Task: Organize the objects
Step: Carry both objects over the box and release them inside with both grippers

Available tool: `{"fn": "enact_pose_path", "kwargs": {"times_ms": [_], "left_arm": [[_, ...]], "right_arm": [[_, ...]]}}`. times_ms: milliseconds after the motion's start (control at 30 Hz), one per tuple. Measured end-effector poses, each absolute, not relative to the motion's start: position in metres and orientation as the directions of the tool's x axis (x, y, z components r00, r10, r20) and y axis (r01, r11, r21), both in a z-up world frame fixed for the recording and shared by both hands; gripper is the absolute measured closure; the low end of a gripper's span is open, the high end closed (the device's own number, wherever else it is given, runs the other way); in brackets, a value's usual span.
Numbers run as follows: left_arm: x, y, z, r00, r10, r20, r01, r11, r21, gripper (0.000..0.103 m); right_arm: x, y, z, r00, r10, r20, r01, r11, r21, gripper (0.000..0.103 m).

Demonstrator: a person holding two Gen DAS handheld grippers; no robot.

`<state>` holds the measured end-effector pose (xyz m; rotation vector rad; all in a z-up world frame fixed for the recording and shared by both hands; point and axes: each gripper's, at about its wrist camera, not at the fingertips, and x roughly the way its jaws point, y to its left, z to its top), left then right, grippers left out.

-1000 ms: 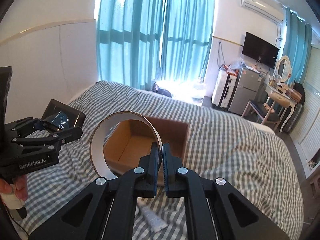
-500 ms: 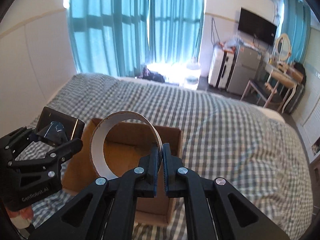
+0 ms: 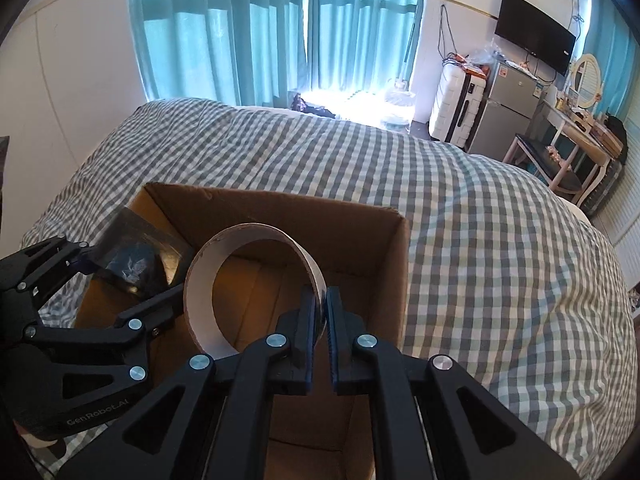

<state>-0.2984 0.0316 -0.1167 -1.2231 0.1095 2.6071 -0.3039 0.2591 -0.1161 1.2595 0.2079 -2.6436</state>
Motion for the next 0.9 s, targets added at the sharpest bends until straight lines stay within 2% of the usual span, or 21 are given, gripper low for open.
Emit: {"fn": "enact_pose_path", "kwargs": {"times_ms": [100, 200, 533, 600, 900], "left_arm": [[-0.291, 0.028, -0.114, -0.616, 0.199, -0.763, -0.258, -0.965, -0.043, 0.016], [-0.281, 0.025, -0.103, -0.627, 0.216, -0.748, -0.256, -0.964, -0.064, 0.014], [-0.227, 0.012, -0.048, -0.658, 0.174, -0.733, -0.196, -0.979, -0.057, 0.014], [-0.219, 0.011, -0.035, -0.665, 0.158, -0.730, -0.178, -0.983, -0.050, 0.006], [-0.155, 0.009, 0.021, -0.715, 0.065, -0.696, -0.097, -0.995, 0.007, 0.002]], "right_arm": [[-0.298, 0.261, -0.113, -0.600, -0.161, -0.784, 0.256, -0.967, 0.002, 0.079], [-0.290, 0.265, -0.103, -0.603, -0.199, -0.773, 0.264, -0.964, 0.041, 0.064], [-0.231, 0.277, -0.033, -0.674, -0.237, -0.700, 0.299, -0.953, 0.035, 0.049], [-0.212, 0.282, -0.013, -0.689, -0.259, -0.677, 0.316, -0.948, 0.041, 0.043], [-0.138, 0.301, 0.044, -0.714, -0.320, -0.623, 0.403, -0.915, 0.008, 0.028]]}}
